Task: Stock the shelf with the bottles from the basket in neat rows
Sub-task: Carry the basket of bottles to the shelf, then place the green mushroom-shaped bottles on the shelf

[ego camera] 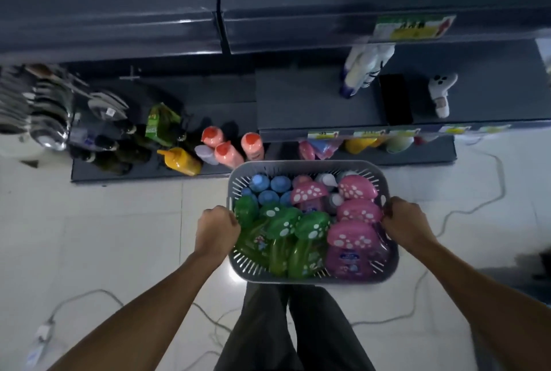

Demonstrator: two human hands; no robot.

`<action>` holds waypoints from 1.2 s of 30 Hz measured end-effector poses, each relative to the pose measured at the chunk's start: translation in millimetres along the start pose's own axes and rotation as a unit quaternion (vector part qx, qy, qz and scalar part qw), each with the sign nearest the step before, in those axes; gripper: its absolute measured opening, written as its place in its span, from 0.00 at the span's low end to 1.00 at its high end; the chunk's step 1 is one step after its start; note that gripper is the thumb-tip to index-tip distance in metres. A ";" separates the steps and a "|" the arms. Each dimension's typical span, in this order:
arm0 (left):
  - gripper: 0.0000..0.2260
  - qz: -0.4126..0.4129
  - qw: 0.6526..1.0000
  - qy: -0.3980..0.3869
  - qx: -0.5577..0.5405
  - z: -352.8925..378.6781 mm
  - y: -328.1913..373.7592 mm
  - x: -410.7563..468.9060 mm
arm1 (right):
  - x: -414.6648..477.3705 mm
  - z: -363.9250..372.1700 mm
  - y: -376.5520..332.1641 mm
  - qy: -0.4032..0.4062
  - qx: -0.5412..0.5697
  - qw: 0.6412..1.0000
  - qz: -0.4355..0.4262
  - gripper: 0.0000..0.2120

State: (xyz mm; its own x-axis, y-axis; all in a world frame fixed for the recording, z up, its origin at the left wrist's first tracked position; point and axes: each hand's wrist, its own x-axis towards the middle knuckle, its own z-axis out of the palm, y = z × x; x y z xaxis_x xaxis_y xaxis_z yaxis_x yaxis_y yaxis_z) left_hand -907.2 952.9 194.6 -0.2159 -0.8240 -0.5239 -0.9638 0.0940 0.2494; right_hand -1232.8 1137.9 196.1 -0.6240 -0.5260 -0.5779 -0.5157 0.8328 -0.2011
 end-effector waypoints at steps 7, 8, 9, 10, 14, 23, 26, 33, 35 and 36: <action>0.12 -0.065 0.997 0.002 -0.031 33.5 7.2 7.7 | 36.0 5.7 9.6 -0.021 -0.008 1.000 -0.021 0.04; 0.13 -0.073 0.997 0.002 -0.033 37.3 8.5 8.5 | 40.2 5.6 10.5 -0.021 -0.008 0.999 -0.023 0.04; 0.13 -0.079 0.996 0.001 -0.033 40.5 10.2 9.7 | 44.3 5.1 11.4 -0.020 -0.009 0.999 -0.025 0.04; 0.12 -0.083 0.996 0.000 -0.031 43.0 12.4 10.9 | 48.5 4.4 12.0 -0.018 -0.010 0.999 -0.028 0.04; 0.11 -0.086 0.996 -0.003 -0.024 47.7 23.2 14.7 | 61.7 -2.8 12.9 -0.011 -0.009 1.000 -0.025 0.05; 0.13 -0.071 0.997 -0.009 -0.024 49.8 24.9 12.5 | 59.7 -5.4 16.4 -0.009 0.030 0.999 0.016 0.04; 0.15 -0.058 0.998 -0.005 -0.020 50.6 27.1 14.2 | 58.4 -4.1 21.0 -0.005 0.036 0.999 0.024 0.02; 0.17 -0.057 0.998 0.002 -0.014 49.9 20.9 17.2 | 56.4 -3.7 21.5 -0.027 0.041 0.998 0.040 0.04; 0.16 -0.055 0.998 0.007 -0.015 49.5 19.9 17.8 | 56.1 -2.2 21.3 -0.026 0.043 0.998 0.036 0.04; 0.17 -0.053 0.998 0.011 -0.015 49.6 19.1 18.9 | 56.5 -1.3 20.6 -0.025 0.043 0.998 0.036 0.04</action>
State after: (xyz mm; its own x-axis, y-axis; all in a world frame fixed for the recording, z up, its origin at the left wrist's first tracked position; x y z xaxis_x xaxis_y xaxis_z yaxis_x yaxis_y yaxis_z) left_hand -937.4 966.9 149.0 -0.1087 -0.8405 -0.5307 -0.9758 -0.0116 0.2182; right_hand -1279.5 1125.0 160.4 -0.6268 -0.4564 -0.6316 -0.4163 0.8813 -0.2236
